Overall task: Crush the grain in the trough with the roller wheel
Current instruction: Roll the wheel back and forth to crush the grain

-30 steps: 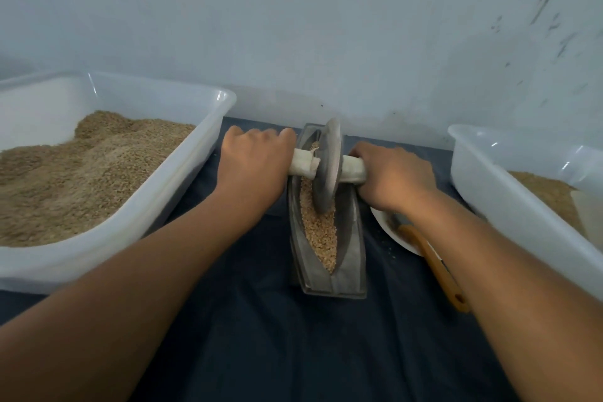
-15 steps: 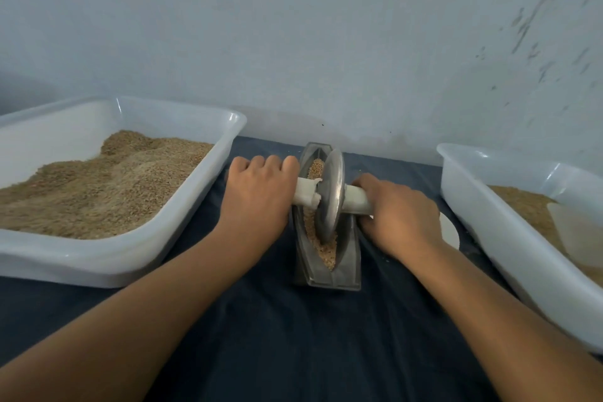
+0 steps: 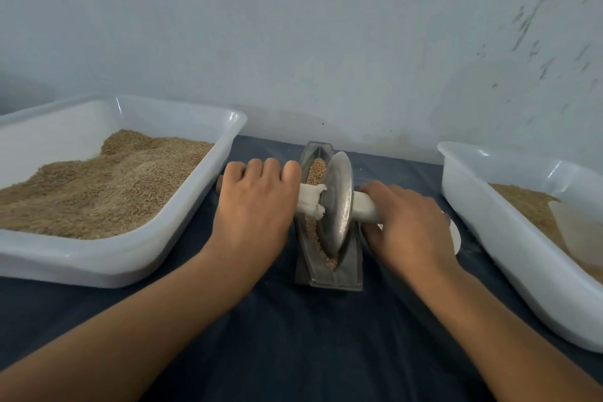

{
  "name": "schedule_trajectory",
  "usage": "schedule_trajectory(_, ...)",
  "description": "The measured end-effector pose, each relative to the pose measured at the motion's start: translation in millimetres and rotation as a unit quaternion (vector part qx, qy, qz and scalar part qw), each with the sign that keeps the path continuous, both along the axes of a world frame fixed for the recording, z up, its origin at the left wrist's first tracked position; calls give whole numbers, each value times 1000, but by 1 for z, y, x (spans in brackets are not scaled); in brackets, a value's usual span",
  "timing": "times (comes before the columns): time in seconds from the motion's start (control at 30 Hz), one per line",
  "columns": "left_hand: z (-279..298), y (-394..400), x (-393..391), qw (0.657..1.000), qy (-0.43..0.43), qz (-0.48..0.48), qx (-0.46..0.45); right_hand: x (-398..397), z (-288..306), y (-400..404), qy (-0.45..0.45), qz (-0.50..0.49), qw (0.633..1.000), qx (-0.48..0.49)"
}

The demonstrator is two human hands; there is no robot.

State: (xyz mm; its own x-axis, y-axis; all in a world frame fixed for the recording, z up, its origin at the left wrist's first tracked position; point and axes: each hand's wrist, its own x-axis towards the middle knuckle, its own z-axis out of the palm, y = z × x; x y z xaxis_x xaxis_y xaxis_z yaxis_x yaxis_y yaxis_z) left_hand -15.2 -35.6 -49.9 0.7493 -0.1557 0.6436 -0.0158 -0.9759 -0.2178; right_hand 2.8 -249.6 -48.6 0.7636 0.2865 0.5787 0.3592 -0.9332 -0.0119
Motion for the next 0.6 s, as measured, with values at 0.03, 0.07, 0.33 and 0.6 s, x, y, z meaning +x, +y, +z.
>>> schedule_trajectory(0.03, -1, 2, 0, 1000, 3, -4, -9, 0, 1, 0, -11, 2, 1000, -5)
schedule_trajectory(0.07, -2, 4, 0, 1000, 6, -9, -19, -1, 2, 1, -20, 2, 1000, -9)
schedule_trajectory(0.33, 5, 9, -11, 996, -23, -64, -53, -9, 0, -1, -61, 11, 998, 29)
schedule_trajectory(0.6, 10, 12, -20, 993, -46, -76, -76, -18, 5, -1, -76, 23, 996, 31)
